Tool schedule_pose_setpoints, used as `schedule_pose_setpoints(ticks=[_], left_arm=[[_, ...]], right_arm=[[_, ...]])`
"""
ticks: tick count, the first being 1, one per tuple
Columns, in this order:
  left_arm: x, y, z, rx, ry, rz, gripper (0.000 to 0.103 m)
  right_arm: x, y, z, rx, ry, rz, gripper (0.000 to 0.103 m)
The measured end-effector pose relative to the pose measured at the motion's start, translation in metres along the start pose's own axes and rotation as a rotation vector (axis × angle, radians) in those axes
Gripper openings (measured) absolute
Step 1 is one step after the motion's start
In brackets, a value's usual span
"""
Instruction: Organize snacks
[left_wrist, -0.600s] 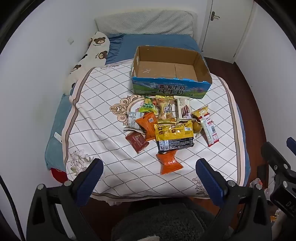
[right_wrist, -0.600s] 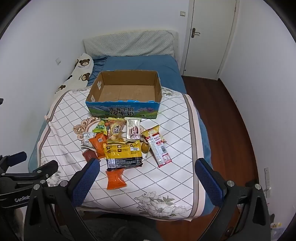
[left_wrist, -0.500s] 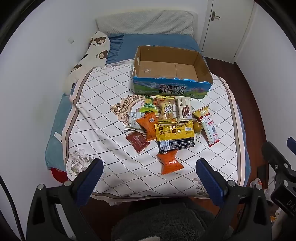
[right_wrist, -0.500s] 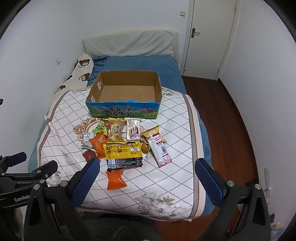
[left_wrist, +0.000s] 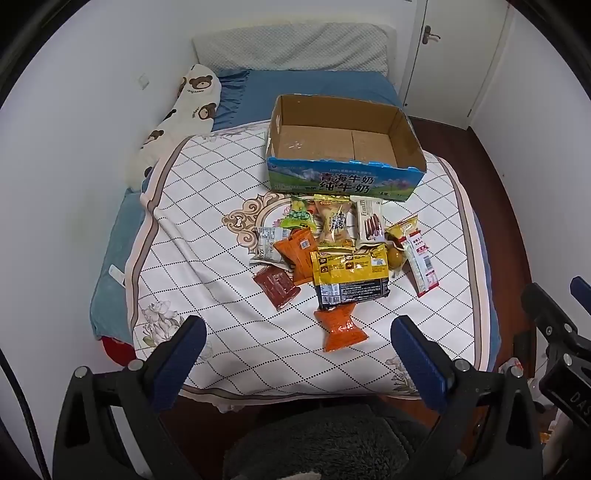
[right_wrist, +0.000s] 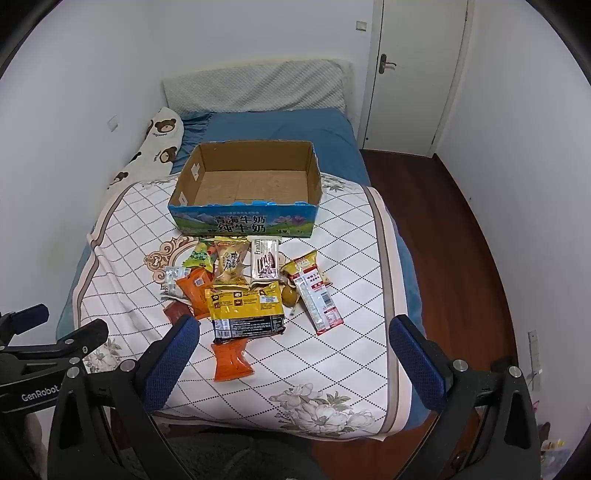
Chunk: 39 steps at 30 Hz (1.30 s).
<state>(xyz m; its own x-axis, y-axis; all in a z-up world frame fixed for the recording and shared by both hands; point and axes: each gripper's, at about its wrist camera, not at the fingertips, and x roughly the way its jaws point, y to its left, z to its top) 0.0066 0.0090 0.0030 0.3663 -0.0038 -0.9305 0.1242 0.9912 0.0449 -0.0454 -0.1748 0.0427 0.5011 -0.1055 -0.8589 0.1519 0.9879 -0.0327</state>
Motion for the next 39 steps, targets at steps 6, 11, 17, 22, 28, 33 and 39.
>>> schedule_pose_setpoints(ticks=[6, 11, 17, 22, 28, 33, 39], left_arm=[[-0.001, -0.002, 0.002, 0.007, -0.011, 0.008, 0.102], [-0.001, -0.005, 0.002, 0.015, -0.013, 0.011, 0.102], [-0.003, -0.007, 0.002, 0.015, -0.02, 0.004, 0.102], [-0.004, -0.008, 0.002, 0.016, -0.025, 0.0, 0.102], [-0.006, -0.007, 0.002, 0.012, -0.035, -0.002, 0.102], [-0.008, -0.005, 0.001, 0.013, -0.043, 0.0, 0.102], [-0.011, -0.003, 0.0, 0.015, -0.049, 0.002, 0.102]], right_arm=[[0.0, 0.0, 0.001, 0.009, 0.003, 0.011, 0.103], [0.003, 0.0, -0.004, 0.034, -0.001, 0.012, 0.103], [0.002, -0.002, -0.004, 0.044, 0.002, 0.016, 0.103], [0.003, -0.004, -0.002, 0.043, 0.003, 0.019, 0.103], [-0.002, -0.005, -0.001, 0.042, -0.003, 0.022, 0.103], [-0.003, -0.006, -0.001, 0.046, -0.006, 0.028, 0.103], [-0.005, -0.005, -0.002, 0.044, -0.009, 0.029, 0.103]])
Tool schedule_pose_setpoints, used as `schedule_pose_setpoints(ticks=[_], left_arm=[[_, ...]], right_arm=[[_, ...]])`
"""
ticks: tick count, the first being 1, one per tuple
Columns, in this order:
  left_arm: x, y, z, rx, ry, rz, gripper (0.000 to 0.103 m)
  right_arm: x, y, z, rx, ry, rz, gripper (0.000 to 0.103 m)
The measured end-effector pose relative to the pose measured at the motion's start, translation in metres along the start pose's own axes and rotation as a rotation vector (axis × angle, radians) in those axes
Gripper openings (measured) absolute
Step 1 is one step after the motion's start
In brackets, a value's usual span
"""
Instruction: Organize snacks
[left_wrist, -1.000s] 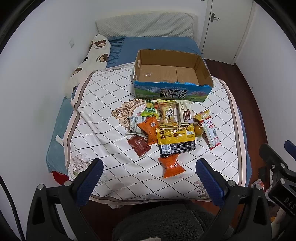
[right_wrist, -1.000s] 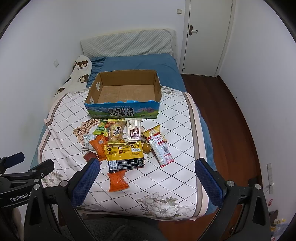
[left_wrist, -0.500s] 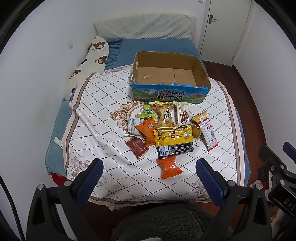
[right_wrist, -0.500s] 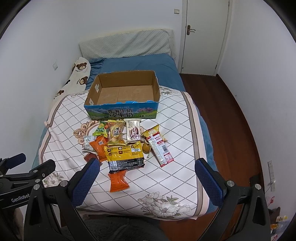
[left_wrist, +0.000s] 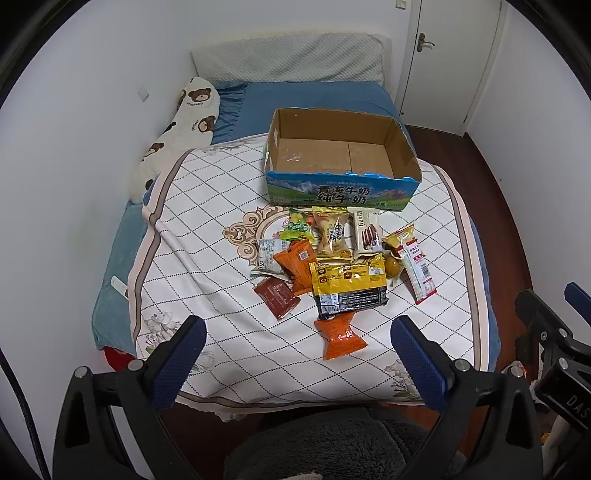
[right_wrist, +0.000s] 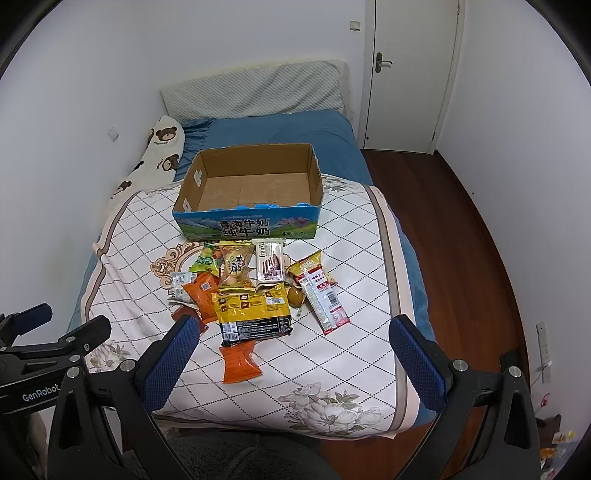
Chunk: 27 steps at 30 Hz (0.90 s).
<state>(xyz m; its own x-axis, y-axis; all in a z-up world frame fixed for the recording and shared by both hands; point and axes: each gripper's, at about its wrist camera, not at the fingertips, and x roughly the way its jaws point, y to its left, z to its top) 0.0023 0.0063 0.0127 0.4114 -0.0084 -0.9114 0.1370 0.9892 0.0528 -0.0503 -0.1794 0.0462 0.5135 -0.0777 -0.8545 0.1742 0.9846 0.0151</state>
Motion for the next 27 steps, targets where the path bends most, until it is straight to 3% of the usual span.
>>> schedule_pose_setpoints(ticks=[27], left_arm=[[-0.0052, -0.0028, -0.0003, 0.0, -0.011, -0.001, 0.102]], right_arm=[[-0.0095, 0.0034, -0.0054, 0.009, -0.005, 0.01, 0.103]])
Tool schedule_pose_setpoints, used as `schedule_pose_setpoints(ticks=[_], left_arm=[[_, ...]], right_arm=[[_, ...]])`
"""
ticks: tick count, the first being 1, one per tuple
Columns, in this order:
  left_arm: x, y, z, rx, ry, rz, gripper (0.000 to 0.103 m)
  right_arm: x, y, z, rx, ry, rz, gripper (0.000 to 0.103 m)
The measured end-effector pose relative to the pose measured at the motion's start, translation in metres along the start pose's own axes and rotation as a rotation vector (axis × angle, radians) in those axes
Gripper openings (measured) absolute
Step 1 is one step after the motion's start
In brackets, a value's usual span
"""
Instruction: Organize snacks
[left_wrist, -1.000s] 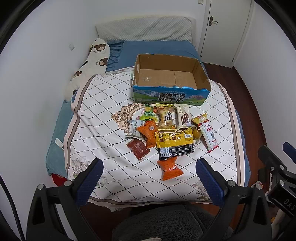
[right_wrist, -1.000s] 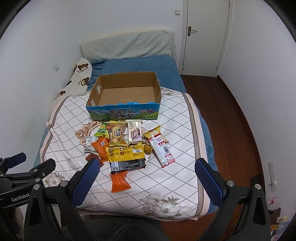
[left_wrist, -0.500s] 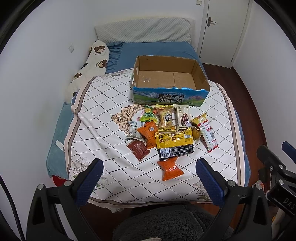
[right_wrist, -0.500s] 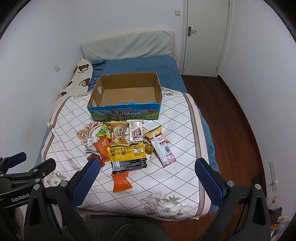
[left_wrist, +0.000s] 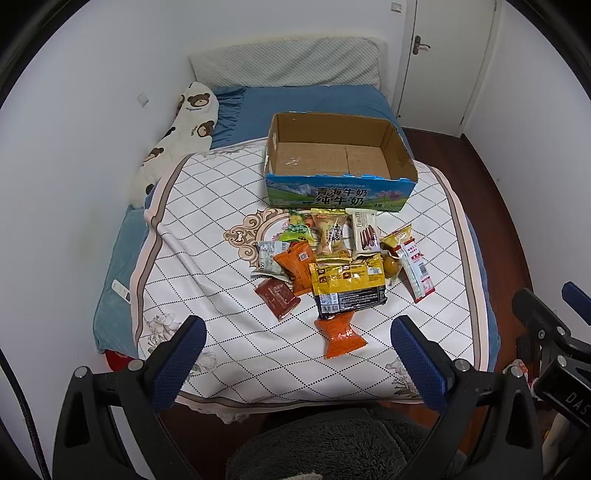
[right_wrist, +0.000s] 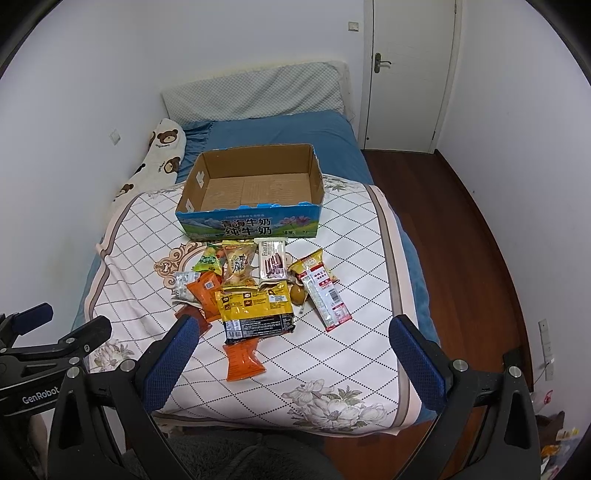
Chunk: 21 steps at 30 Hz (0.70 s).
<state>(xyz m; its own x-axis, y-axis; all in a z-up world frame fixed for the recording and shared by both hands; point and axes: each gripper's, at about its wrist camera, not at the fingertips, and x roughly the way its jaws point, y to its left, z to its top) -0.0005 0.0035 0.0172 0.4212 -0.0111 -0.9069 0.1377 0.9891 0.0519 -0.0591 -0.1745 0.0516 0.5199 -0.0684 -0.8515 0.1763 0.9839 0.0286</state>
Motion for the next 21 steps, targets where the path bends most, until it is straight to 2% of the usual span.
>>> schedule_pose_setpoints(ticks=[15, 18, 21], left_arm=[[-0.002, 0.007, -0.008, -0.013, 0.006, -0.003, 0.102], [0.006, 0.011, -0.006, -0.024, -0.008, 0.005, 0.102], [0.028, 0.016, -0.001, -0.014, -0.034, 0.056, 0.102]], right_arm=[[0.001, -0.002, -0.007, 0.013, 0.018, 0.024, 0.103], [0.012, -0.005, -0.007, 0.036, 0.038, 0.047, 0.103], [0.042, -0.011, -0.007, 0.088, 0.096, 0.097, 0.103]])
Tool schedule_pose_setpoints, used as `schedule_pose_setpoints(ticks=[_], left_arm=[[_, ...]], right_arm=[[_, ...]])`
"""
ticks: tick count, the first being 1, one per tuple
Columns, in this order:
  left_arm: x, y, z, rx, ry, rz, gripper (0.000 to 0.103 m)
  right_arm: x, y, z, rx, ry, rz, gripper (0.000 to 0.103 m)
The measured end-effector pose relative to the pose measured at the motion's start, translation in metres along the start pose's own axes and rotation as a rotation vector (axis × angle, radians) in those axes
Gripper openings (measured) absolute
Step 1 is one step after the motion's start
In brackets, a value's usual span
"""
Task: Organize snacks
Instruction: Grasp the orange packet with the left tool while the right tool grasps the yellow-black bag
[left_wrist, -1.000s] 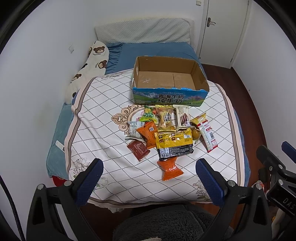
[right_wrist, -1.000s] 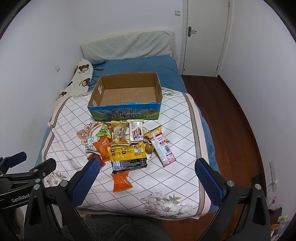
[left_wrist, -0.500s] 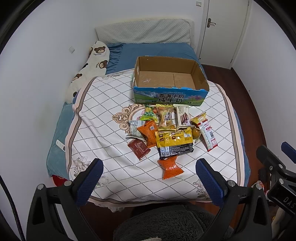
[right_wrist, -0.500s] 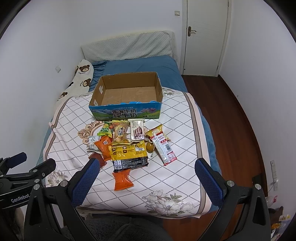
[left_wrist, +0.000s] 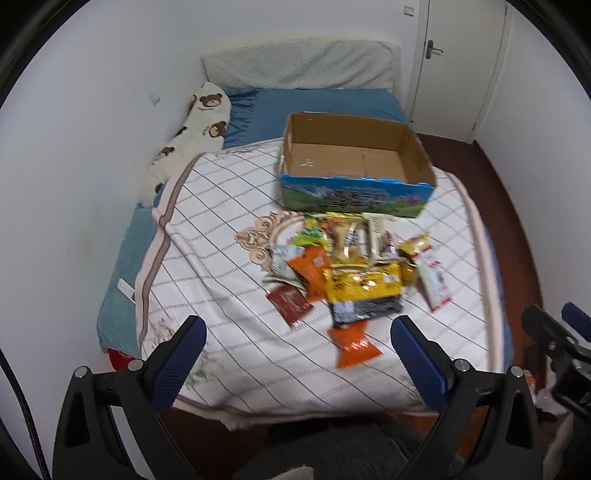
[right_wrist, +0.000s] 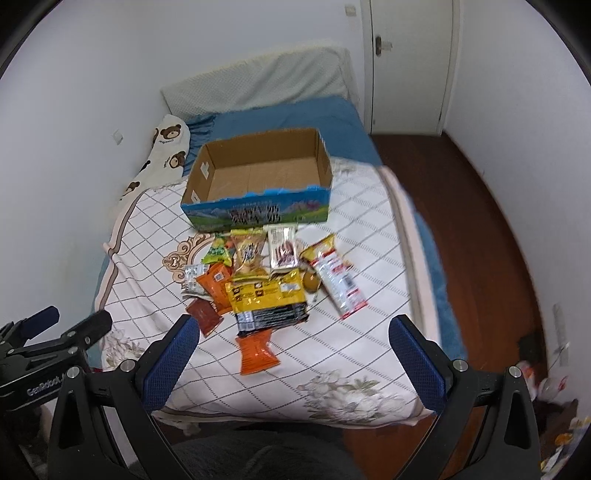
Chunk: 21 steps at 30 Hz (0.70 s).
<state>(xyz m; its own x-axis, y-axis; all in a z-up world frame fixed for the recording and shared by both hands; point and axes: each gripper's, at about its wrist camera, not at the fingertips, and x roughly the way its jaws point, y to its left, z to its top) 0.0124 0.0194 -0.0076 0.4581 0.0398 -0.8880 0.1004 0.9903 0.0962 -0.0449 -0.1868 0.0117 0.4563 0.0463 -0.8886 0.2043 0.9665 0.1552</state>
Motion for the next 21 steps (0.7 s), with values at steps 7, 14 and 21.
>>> schedule_pose_setpoints(ticks=[7, 14, 21], left_arm=[[0.09, 0.017, -0.005, 0.062, 0.036, 0.218, 0.102], [0.189, 0.043, -0.014, 0.037, 0.166, 0.31, 0.102], [0.251, 0.058, -0.016, -0.018, 0.268, 0.309, 0.102]], right_arm=[[0.137, -0.027, -0.002, 0.223, 0.262, 0.145, 0.103], [0.284, -0.034, -0.016, 0.516, 0.435, 0.244, 0.103], [0.383, -0.035, -0.036, 0.791, 0.574, 0.242, 0.103]])
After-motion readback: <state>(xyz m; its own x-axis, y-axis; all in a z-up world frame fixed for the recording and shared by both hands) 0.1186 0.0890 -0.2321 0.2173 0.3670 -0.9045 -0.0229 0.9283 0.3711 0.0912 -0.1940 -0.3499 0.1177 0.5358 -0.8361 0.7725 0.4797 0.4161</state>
